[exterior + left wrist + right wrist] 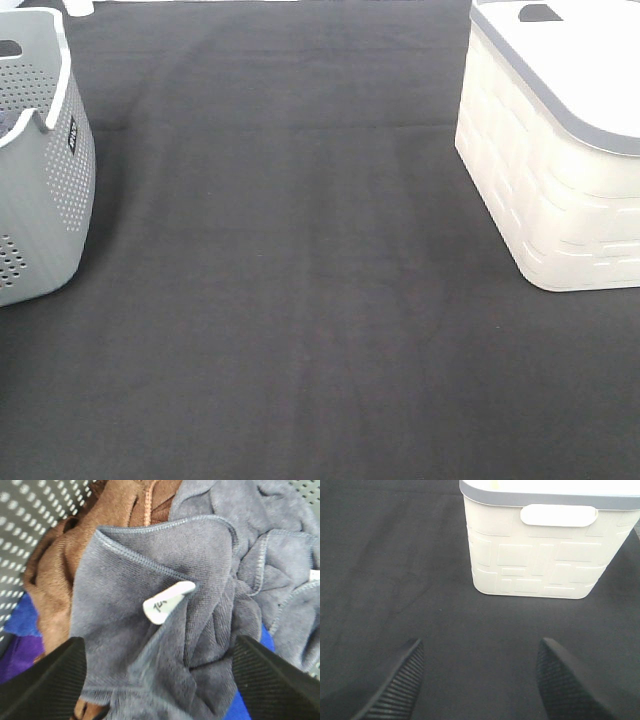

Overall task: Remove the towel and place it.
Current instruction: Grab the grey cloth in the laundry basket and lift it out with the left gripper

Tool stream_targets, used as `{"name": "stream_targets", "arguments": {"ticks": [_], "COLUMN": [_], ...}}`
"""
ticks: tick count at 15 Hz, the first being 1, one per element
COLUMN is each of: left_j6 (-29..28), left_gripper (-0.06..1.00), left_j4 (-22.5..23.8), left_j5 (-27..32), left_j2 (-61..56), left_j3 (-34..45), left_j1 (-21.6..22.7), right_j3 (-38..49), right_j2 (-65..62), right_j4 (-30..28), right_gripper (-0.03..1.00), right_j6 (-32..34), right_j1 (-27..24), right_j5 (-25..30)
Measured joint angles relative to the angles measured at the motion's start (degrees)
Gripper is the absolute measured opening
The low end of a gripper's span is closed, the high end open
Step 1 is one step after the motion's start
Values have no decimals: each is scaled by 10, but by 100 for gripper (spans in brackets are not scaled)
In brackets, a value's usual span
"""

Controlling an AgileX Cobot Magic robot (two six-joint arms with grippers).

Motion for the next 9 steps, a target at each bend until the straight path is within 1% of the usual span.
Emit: {"name": "stream_targets", "arguments": {"ticks": [1,2,3,4,6,7,8,9], "left_j6": [0,0,-1,-2,-2,-2,-3,-4], "left_gripper": [73,69,63,50,12,2,0,0], "left_j4": [-2,-5,-6,-7,-15,-20,-28,-37], "left_j5": [-3,-7,-11,-14,-14,-17,-23,-32], "left_j2": [6,10,12,13,13,13,13,13], "left_j3": [0,0,0,0,0,0,0,0], "left_j1": [0,0,0,0,0,0,0,0], "right_j3": [0,0,0,0,0,0,0,0], "right_j2": [0,0,0,0,0,0,0,0], "right_j4": [0,0,0,0,-1,-1,-1,-1], "right_gripper": [65,65,65,65,65,65,65,65], "right_j6": [0,0,0,0,0,0,0,0], "right_j1": [0,0,0,0,0,0,0,0], "right_j5": [0,0,0,0,0,0,0,0]}}
